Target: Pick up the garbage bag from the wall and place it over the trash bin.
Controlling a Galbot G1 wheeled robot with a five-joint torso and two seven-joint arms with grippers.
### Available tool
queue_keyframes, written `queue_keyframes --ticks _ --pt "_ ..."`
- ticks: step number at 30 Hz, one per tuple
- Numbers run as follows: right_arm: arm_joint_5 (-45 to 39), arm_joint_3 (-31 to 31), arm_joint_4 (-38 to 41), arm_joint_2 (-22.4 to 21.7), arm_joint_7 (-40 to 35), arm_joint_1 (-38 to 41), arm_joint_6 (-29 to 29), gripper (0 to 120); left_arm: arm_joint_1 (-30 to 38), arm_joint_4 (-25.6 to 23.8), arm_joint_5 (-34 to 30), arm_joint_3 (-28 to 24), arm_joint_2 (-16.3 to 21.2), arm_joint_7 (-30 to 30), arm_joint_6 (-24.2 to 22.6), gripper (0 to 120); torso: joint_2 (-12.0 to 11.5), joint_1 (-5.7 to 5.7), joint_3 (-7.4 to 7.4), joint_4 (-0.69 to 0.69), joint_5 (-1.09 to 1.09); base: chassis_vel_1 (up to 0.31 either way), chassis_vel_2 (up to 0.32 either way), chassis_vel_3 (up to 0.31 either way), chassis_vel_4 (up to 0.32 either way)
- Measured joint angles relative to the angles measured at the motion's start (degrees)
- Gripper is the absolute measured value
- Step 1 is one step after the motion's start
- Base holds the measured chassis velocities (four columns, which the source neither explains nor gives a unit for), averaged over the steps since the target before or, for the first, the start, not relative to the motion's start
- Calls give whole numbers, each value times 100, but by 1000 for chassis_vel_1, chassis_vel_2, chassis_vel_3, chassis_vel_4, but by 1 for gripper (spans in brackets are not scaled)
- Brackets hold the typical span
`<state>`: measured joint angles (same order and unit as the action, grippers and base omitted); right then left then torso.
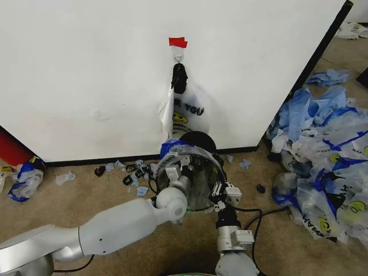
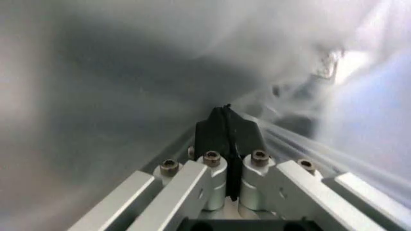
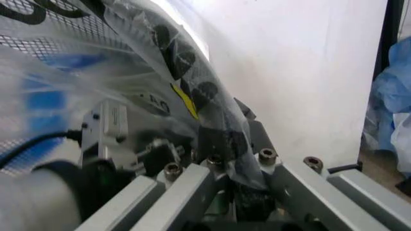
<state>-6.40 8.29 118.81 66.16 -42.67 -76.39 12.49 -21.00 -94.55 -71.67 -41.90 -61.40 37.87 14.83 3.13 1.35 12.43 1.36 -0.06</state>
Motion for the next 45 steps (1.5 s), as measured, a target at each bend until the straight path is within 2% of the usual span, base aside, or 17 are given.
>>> queue_keyframes --ticks 12,17,23,32,45 --pt "49 9 5 50 25 -32 19 0 -159 -38 119 91 47 249 -28 0 0 0 0 -1 -1 0 0 0 0" --pt "36 2 -8 40 26 33 18 0 -320 -238 126 -43 76 303 -76 0 0 0 0 -1 -1 0 0 0 0" --pt "25 -2 -10 37 26 40 14 0 -388 -259 137 -176 -20 312 -83 0 0 0 0 -1 -1 0 0 0 0" --pt "7 -17 -57 41 25 48 15 0 -289 -272 35 -83 -154 362 -55 0 0 0 0 -1 0 0 0 0 0" --pt "8 -7 -81 64 24 54 17 0 -79 -318 -132 27 -136 432 -38 0 0 0 0 0 -1 0 0 0 0"
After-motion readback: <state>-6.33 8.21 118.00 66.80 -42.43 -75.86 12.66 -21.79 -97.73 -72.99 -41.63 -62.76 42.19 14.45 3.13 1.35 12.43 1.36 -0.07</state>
